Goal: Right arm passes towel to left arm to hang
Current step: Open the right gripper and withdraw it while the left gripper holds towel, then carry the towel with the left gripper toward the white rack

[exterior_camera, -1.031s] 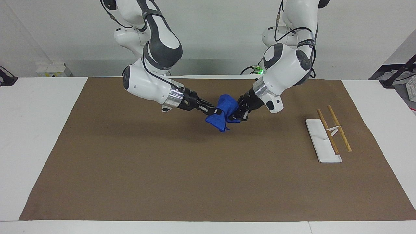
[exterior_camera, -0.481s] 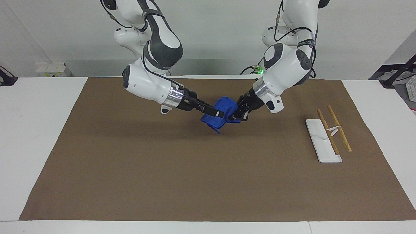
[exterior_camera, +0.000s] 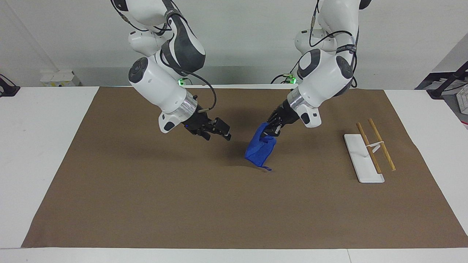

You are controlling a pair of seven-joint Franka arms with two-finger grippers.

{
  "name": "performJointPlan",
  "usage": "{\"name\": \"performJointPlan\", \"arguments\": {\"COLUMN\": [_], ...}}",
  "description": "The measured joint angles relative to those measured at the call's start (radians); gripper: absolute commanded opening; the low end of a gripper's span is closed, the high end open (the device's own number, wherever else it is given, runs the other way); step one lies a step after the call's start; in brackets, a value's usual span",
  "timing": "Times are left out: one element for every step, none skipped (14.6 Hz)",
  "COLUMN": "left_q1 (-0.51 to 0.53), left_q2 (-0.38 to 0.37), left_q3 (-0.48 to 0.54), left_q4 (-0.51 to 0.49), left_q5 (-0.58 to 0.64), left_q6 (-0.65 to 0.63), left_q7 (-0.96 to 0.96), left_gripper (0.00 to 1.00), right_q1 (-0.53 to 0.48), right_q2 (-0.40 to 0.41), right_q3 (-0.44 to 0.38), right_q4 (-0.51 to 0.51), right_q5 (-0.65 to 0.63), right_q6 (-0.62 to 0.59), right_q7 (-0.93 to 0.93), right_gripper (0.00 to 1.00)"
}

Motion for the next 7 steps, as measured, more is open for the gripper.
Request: {"name": "performJointPlan", "arguments": {"left_q1": [0.005, 0.008, 0.012, 0.014, 0.014, 0.015, 0.016], "left_q2": [0.000, 0.000, 0.000, 0.000, 0.000, 0.000, 0.000], "left_q3": [0.009, 0.022, 0.037, 0.054, 0.074, 0.097, 0.123], "left_q4": [-0.001, -0.002, -0.002, -0.003, -0.003, -0.003, -0.003], "left_q5": [0.021, 0.047, 0.078, 0.107, 0.122, 0.128, 0.129], "left_q6": [-0.002, -0.006, -0.011, -0.015, -0.022, -0.032, -0.045], "left_q7": [0.035, 0.065, 0.092, 0.121, 0.154, 0.194, 0.233], "left_gripper": [0.00, 0.00, 0.00, 0.00, 0.00, 0.00, 0.00], "right_q1": [-0.021, -0.046, -0.071, -0.097, -0.124, -0.151, -0.174], "right_q2": [0.000, -0.002, -0.007, -0.015, -0.026, -0.037, -0.048], "right_q3": [-0.001, -0.001, -0.003, -0.006, -0.008, -0.010, -0.013], "right_q4": [0.003, 0.006, 0.011, 0.019, 0.031, 0.051, 0.076], "right_q5": [-0.092, -0.168, -0.235, -0.293, -0.329, -0.351, -0.369], "right_q6": [0.000, -0.004, -0.016, -0.040, -0.078, -0.133, -0.193], "right_q7": [-0.022, -0.043, -0.060, -0.071, -0.076, -0.082, -0.090], "right_gripper": [1.00, 1.00, 1.00, 1.00, 1.00, 1.00, 1.00]}}
